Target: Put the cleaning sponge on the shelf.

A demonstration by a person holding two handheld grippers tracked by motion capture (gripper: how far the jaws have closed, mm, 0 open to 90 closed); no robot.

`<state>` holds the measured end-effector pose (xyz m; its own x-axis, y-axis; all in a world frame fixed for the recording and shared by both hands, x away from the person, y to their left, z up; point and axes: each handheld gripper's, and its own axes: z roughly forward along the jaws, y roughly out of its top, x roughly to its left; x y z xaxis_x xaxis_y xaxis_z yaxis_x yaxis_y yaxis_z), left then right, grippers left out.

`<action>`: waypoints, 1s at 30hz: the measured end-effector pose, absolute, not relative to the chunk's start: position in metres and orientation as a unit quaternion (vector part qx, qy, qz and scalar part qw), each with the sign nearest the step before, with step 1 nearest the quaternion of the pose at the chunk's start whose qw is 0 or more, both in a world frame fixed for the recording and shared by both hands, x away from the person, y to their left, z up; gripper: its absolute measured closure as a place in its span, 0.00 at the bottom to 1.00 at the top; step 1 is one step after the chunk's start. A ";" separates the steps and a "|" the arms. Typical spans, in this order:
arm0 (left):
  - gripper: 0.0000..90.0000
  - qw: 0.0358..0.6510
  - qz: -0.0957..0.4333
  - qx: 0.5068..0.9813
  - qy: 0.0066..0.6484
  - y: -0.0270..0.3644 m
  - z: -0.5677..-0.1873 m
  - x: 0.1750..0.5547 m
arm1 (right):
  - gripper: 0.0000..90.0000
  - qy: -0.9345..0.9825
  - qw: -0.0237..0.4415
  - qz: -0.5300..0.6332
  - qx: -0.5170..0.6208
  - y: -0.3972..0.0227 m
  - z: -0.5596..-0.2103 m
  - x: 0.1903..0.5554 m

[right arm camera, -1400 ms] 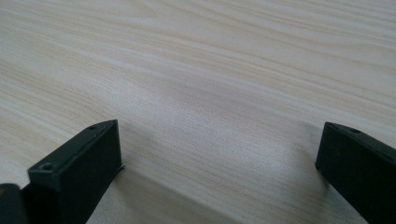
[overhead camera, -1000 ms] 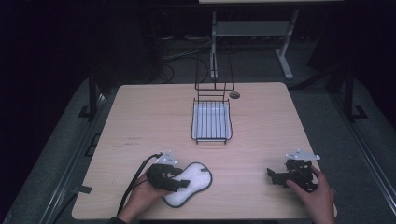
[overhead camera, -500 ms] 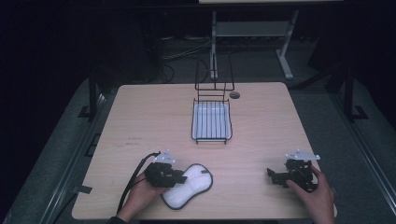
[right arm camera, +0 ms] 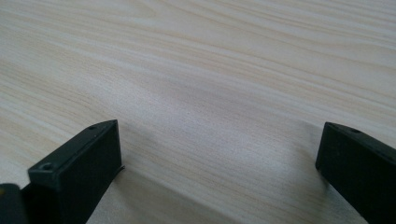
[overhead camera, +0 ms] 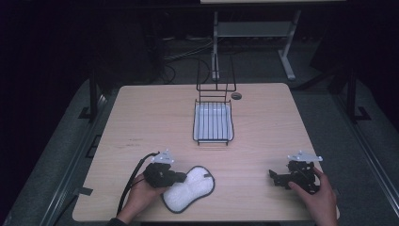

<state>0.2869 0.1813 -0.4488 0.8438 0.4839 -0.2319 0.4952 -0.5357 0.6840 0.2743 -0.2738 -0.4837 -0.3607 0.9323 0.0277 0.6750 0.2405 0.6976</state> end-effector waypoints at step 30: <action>0.96 0.452 0.009 0.842 0.293 0.208 -0.418 0.301 | 0.00 0.761 0.202 0.318 0.528 -0.274 -0.484 0.274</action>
<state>0.3015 0.2083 -0.4179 0.8281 0.5016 -0.2503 0.4859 -0.4197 0.7666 0.2743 -0.2738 -0.4837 -0.3608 0.9322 0.0276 0.6749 0.2405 0.6976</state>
